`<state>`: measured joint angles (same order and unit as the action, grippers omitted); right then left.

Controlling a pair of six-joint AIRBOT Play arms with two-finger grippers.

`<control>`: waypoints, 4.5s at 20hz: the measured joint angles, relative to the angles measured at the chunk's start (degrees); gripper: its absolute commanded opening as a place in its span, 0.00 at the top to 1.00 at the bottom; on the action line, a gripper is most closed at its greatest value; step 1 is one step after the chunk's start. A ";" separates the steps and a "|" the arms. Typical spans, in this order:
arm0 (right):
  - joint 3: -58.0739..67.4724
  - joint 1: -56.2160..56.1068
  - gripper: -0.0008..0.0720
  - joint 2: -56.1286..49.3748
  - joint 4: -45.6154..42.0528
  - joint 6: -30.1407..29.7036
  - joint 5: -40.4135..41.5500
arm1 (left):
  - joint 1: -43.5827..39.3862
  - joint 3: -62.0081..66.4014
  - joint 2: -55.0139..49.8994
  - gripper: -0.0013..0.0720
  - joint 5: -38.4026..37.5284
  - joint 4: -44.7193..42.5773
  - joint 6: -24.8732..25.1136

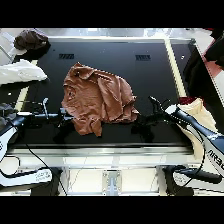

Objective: Fold the shirts.

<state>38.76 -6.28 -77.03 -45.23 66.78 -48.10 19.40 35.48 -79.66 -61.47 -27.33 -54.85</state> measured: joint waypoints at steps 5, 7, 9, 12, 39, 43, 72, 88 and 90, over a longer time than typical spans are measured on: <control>0.70 -0.35 0.97 -0.15 1.22 0.17 4.42 | 0.04 0.28 0.11 0.97 -0.04 -0.02 0.04; 2.75 -0.35 0.97 0.68 1.07 -0.04 3.69 | 0.66 1.68 1.11 0.97 -0.39 0.02 0.07; 6.67 -0.35 0.97 3.06 -0.79 -0.17 1.01 | 2.51 5.14 4.13 0.97 -2.27 0.44 0.04; 15.61 -0.26 0.97 10.12 -6.93 0.92 -7.91 | 7.80 13.27 12.81 0.97 -7.72 0.55 -0.11; 64.89 -0.22 0.98 -6.47 -38.66 15.80 -16.15 | -6.05 59.58 -3.41 0.97 -1.09 -26.49 -21.75; 64.96 -0.59 0.88 -20.11 -35.15 21.86 0.52 | -8.59 59.71 -14.91 0.70 14.14 -26.91 -25.94; 23.21 18.05 0.46 13.16 -25.03 14.62 -11.80 | 27.23 2.78 4.37 0.33 -4.24 -8.11 -7.82; 22.05 18.05 0.46 13.66 -18.47 14.21 -14.03 | 13.81 4.11 -1.81 0.97 2.43 -10.19 -3.72; 20.76 18.05 0.46 13.66 -18.18 13.73 -13.99 | 12.57 4.20 -1.81 0.97 2.10 -9.94 -3.72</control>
<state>59.53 11.77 -63.37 -63.42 80.51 -62.08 31.97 39.68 -81.47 -59.37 -37.28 -58.57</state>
